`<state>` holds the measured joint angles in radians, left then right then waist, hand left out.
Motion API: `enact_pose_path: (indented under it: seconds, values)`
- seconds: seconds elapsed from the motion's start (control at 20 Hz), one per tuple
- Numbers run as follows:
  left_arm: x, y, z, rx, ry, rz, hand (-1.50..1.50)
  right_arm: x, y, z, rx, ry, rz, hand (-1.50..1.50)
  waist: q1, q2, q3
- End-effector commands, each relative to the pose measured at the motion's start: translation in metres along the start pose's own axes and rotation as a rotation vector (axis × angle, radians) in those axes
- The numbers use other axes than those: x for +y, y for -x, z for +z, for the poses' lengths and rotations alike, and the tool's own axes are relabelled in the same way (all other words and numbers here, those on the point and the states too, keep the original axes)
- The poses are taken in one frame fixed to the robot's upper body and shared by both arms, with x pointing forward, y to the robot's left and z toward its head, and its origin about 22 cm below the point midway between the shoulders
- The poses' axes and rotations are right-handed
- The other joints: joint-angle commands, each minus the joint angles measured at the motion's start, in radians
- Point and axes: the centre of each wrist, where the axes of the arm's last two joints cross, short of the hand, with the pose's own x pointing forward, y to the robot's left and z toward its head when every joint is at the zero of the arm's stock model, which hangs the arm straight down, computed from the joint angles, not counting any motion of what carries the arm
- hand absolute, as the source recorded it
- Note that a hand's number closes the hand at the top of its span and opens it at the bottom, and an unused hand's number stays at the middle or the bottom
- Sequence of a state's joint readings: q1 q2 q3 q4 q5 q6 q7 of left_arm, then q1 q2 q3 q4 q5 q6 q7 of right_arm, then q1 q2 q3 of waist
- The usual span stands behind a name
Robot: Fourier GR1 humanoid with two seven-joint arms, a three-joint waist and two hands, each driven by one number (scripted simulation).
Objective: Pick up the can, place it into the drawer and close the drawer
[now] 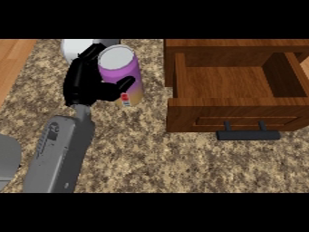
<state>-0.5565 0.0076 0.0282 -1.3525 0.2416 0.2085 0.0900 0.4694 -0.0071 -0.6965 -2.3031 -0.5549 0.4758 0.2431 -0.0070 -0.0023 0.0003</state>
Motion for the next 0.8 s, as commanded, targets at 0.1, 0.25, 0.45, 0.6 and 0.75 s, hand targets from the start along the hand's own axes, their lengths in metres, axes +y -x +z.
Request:
enact_pose_path:
  seconds: [0.1, 0.25, 0.45, 0.6, 0.75]
  values:
    - [-0.034, -0.026, -0.012, -0.015, 0.018, -0.026, 1.50, -0.007, 0.008, -0.001, 0.013, 0.024, -0.014, -1.50, -0.002, 0.001, 0.000]
    - [-0.054, -0.027, -0.013, -0.020, 0.003, -0.038, 1.50, -0.006, 0.017, 0.000, 0.006, -0.004, -0.021, -1.50, -0.005, 0.001, 0.000]
    - [-0.090, -0.044, -0.039, -0.016, 0.030, -0.029, 1.50, -0.008, 0.017, -0.022, 0.004, 0.011, -0.021, -1.50, -0.009, 0.005, 0.000]
    - [-0.115, -0.068, -0.050, -0.013, 0.032, -0.041, 1.50, 0.000, 0.005, -0.010, 0.009, -0.002, -0.009, -1.50, -0.013, 0.004, 0.000]
    - [-0.129, -0.050, -0.044, -0.027, 0.006, -0.059, 1.50, -0.006, 0.009, -0.001, -0.006, -0.007, -0.027, -1.50, -0.021, 0.003, 0.000]
